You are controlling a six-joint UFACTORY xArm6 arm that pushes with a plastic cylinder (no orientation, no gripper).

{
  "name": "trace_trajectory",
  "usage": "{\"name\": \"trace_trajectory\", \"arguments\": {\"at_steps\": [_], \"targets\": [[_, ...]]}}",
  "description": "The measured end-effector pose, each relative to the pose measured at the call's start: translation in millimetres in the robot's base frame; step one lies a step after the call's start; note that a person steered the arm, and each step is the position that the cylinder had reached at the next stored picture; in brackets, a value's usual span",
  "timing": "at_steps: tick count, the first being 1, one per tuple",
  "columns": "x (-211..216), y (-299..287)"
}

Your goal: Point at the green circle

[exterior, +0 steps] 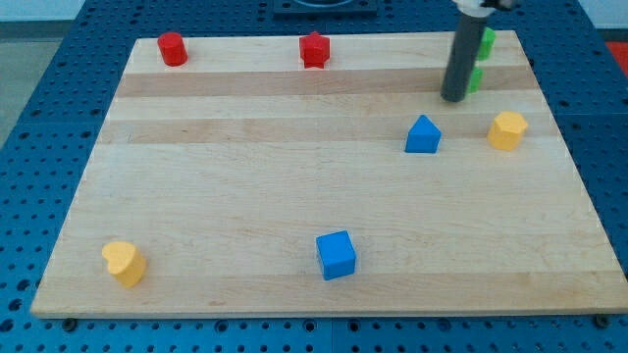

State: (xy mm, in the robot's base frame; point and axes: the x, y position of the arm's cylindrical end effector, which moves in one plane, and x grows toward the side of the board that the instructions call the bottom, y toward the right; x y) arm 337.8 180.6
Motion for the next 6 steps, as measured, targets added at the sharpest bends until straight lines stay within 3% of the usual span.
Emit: {"name": "trace_trajectory", "arguments": {"at_steps": [1, 3, 6], "targets": [[14, 9], [-2, 72], [-95, 110]]}}
